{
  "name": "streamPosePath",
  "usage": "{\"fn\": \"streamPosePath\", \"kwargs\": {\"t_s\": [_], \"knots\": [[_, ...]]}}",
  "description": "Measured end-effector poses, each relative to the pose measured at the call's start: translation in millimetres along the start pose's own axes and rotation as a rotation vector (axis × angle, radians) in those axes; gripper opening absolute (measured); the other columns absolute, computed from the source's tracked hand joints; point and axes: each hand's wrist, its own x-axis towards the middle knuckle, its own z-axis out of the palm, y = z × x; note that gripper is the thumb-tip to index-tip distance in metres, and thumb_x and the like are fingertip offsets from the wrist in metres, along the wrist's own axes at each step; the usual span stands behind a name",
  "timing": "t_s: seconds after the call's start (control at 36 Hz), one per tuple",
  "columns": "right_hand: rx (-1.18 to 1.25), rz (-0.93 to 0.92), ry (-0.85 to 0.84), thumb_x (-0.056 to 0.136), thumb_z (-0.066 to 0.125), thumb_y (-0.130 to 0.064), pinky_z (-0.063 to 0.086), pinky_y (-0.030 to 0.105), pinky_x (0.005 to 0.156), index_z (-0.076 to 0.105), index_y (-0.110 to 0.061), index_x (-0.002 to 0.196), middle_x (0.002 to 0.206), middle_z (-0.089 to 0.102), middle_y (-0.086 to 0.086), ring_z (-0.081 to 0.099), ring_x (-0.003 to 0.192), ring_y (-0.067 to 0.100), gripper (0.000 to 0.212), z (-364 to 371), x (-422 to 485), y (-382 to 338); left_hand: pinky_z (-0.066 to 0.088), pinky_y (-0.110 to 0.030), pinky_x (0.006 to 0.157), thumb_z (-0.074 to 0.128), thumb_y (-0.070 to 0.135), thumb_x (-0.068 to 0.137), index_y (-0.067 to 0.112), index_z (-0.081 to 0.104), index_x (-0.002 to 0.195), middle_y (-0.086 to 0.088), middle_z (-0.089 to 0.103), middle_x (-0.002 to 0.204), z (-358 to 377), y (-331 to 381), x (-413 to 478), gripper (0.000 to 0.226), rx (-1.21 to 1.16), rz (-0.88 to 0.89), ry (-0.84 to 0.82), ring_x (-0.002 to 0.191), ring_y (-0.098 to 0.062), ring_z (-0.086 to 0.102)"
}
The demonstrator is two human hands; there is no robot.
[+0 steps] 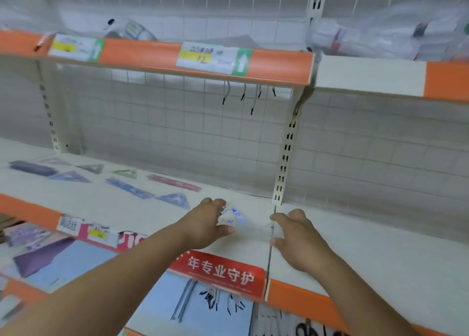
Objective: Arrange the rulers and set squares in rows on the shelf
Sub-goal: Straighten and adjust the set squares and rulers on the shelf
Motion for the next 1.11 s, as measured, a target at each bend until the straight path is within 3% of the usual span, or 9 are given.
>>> {"fn": "streamPosePath", "kwargs": {"t_s": [0.19,0.44,0.61,0.89,1.11], "knots": [[-0.016,-0.083,0.016,0.097,0.048,-0.036,0.038,0.034,0.101,0.027,-0.032,0.145,0.143,0.025,0.003,0.03,0.132,0.021,0.053,23,-5,-96,0.035,-0.029,0.103,0.058,0.042,0.092,0.014,0.033,0.144,-0.01,0.038,0.141,-40,-76,-57,0.065,0.027,-0.079,0.004,0.127,-0.023,0.044],[-0.004,-0.164,-0.012,0.097,0.047,-0.033,0.039,0.034,0.101,0.026,-0.029,0.146,0.142,0.026,0.005,0.031,0.131,0.023,0.054,53,-11,-202,0.032,-0.032,0.107,0.053,0.043,0.094,0.013,0.018,0.151,-0.012,0.031,0.145,-86,-161,-133,0.074,0.072,-0.184,0.025,0.132,-0.028,0.04],[0.005,-0.235,-0.039,0.097,0.044,-0.033,0.038,0.036,0.104,0.028,-0.031,0.144,0.142,0.027,0.004,0.031,0.131,0.024,0.05,72,-5,-256,0.034,-0.033,0.107,0.054,0.045,0.093,0.013,0.021,0.151,-0.011,0.033,0.146,-106,-204,-162,0.074,0.076,-0.241,0.045,0.132,-0.028,0.039],[0.054,-0.323,-0.032,0.094,0.051,-0.04,0.039,0.033,0.102,0.031,-0.034,0.143,0.139,0.032,0.002,0.034,0.131,0.02,0.054,90,45,-322,0.035,-0.032,0.106,0.052,0.043,0.094,0.015,0.025,0.149,-0.007,0.035,0.143,-137,-271,-167,0.067,0.024,-0.307,0.092,0.129,-0.024,0.042],[0.071,-0.33,-0.053,0.094,0.05,-0.042,0.037,0.032,0.103,0.029,-0.034,0.145,0.141,0.031,0.001,0.032,0.132,0.019,0.056,102,114,-348,0.038,-0.031,0.1,0.055,0.046,0.092,0.017,0.029,0.146,-0.008,0.041,0.128,-168,-326,-123,0.066,0.121,-0.343,0.098,0.119,-0.025,0.046]]}}
